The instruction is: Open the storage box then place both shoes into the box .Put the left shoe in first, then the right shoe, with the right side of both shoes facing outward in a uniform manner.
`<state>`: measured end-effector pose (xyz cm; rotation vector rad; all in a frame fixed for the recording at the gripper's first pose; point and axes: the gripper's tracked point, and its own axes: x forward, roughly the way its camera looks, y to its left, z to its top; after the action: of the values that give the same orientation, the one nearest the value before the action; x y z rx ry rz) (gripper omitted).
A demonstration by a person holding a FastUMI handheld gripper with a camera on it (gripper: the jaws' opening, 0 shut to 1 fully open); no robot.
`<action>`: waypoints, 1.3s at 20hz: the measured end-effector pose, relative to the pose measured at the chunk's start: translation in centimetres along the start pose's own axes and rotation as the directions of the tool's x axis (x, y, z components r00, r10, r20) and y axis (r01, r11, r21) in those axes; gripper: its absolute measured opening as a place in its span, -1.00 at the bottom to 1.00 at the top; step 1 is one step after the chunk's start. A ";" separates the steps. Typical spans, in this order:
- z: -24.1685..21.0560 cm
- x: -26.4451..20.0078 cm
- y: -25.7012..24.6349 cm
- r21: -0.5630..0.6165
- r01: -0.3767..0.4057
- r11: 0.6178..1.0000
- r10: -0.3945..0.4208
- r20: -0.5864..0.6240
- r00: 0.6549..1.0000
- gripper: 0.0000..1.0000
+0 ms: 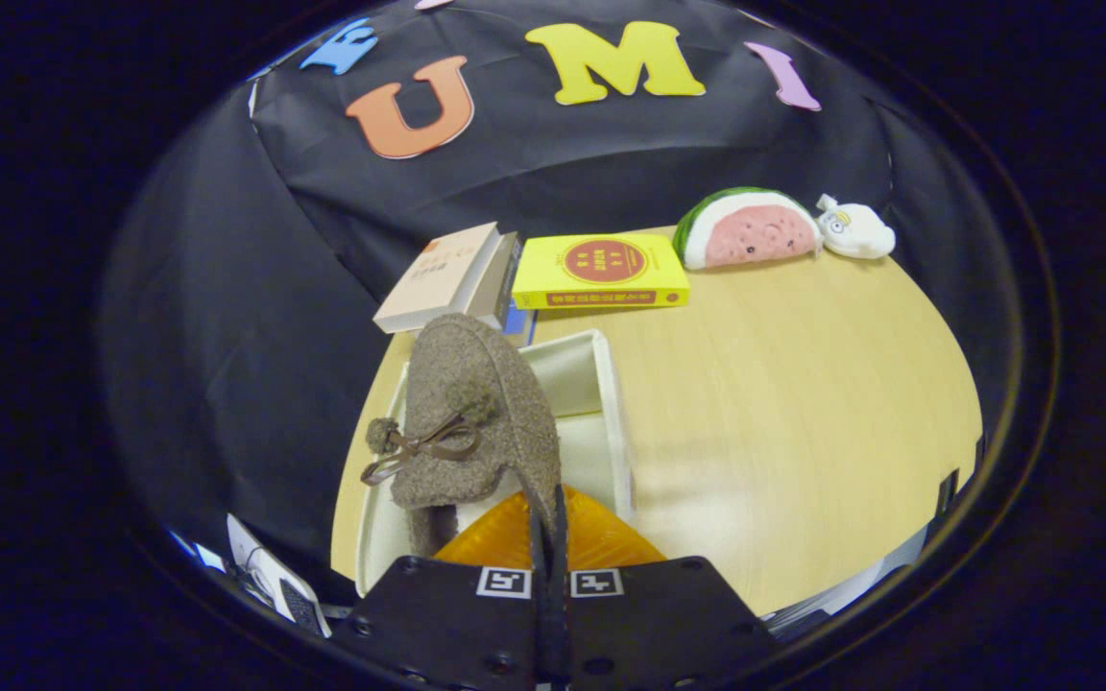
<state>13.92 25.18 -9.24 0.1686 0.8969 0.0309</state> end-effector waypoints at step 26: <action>1.6 -8.2 -1.8 -0.185 0.150 0.971 -0.044 0.478 0.877 0.56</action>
<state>9.99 22.43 -2.18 -0.0754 0.4056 -0.0071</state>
